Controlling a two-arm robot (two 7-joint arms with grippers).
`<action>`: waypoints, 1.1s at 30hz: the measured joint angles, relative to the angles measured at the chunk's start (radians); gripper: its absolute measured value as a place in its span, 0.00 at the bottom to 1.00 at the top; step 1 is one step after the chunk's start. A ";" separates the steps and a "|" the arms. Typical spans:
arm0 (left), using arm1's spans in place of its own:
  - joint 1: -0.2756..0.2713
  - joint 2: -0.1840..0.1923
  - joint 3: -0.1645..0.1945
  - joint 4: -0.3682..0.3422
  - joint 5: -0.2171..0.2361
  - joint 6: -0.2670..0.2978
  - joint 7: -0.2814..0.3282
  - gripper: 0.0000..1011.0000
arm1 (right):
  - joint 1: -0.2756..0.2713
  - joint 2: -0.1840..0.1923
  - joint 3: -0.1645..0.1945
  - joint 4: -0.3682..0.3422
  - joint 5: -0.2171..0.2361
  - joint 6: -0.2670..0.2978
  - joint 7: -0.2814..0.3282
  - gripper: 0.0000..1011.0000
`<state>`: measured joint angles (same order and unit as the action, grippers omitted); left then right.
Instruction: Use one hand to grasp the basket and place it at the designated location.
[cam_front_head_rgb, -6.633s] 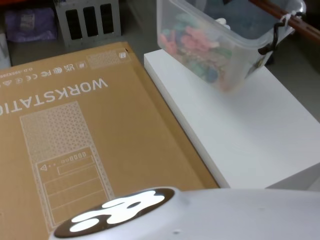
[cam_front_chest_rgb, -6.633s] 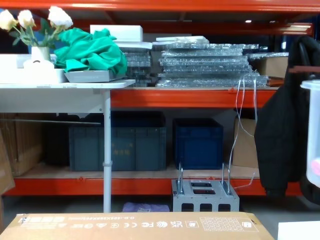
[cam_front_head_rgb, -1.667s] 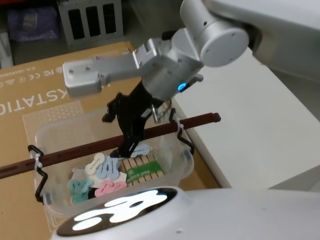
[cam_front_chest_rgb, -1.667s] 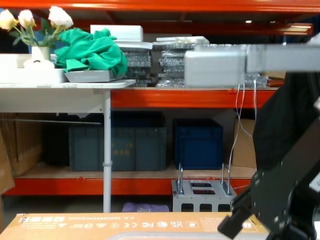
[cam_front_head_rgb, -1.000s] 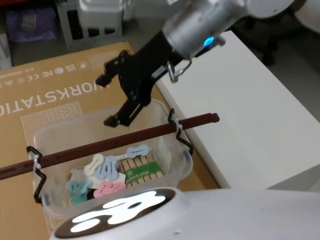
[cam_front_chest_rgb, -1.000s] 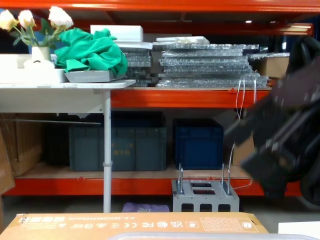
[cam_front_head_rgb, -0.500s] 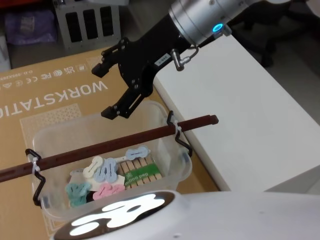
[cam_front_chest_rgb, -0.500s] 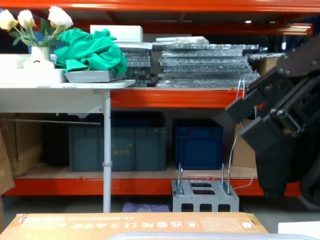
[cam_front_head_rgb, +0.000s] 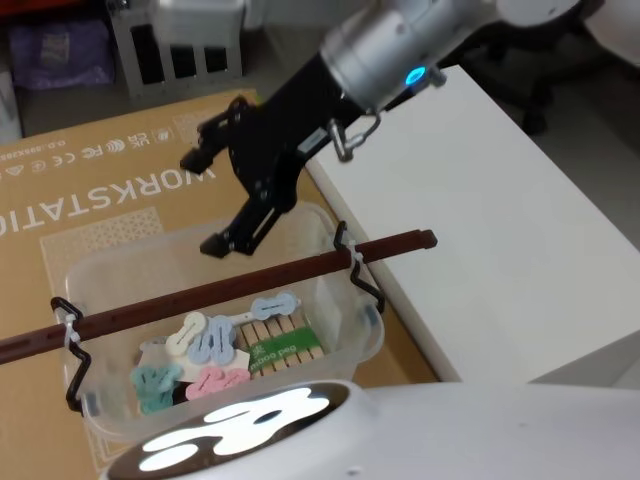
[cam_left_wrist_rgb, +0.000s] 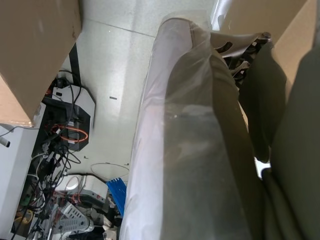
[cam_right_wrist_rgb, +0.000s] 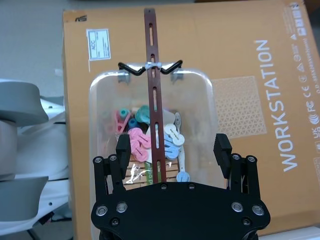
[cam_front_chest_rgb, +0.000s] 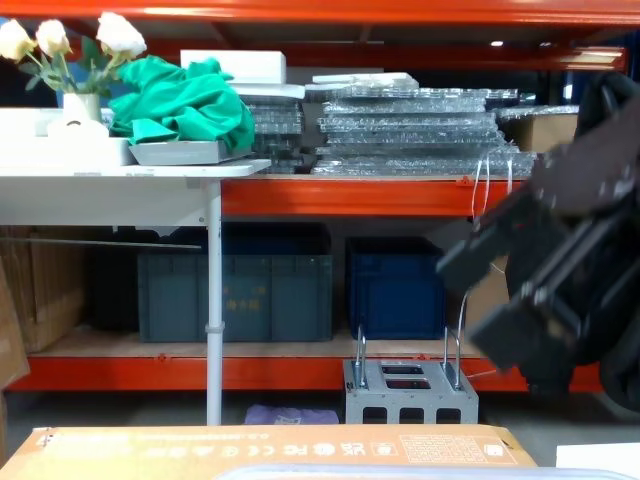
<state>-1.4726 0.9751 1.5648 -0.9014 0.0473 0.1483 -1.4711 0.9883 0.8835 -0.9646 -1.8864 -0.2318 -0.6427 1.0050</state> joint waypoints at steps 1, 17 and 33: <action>0.000 0.000 0.000 0.000 0.000 0.000 0.000 0.00 | -0.001 -0.004 -0.006 0.001 -0.007 0.000 0.002 0.99; 0.000 0.000 0.000 0.000 0.000 0.000 0.000 0.00 | -0.018 -0.060 -0.119 0.012 -0.146 0.032 0.025 0.99; 0.000 0.000 0.000 0.000 0.000 0.000 0.000 0.00 | -0.019 -0.112 -0.208 0.068 -0.267 0.075 0.028 0.99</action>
<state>-1.4725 0.9752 1.5648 -0.9014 0.0474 0.1483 -1.4711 0.9695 0.7711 -1.1728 -1.8180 -0.4990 -0.5680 1.0327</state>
